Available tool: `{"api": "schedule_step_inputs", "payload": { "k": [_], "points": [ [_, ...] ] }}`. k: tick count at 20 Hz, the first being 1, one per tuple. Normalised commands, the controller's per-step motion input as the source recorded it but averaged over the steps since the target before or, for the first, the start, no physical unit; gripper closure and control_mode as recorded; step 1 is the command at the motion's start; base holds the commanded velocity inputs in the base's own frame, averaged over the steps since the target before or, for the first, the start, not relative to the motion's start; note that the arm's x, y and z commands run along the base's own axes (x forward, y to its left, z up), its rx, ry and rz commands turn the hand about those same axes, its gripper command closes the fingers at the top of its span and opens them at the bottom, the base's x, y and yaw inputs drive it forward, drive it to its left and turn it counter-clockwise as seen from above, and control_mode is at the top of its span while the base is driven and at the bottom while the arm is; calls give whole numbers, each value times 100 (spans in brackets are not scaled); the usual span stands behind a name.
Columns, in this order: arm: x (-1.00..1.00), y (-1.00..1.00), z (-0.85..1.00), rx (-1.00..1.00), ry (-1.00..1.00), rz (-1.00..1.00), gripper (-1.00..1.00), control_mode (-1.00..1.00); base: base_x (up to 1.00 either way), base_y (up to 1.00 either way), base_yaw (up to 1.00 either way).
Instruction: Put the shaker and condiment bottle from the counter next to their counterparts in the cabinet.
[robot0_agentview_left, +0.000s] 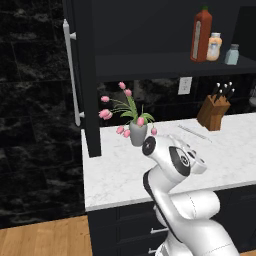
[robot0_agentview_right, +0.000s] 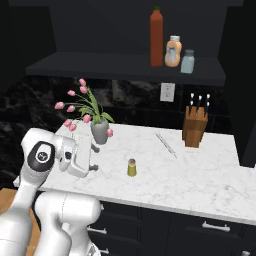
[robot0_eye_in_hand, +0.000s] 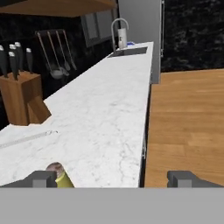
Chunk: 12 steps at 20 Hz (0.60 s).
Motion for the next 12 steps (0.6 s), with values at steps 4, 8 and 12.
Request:
{"api": "schedule_step_inputs", "payload": {
  "k": [4,8,12],
  "points": [
    [29,-3,-27,0,0,0,-100,-100,0,0,0],
    [17,-3,-30,0,0,0,-100,-100,0,0,0],
    [18,-20,-34,0,0,0,-100,-100,0,0,0]
  ]
}}
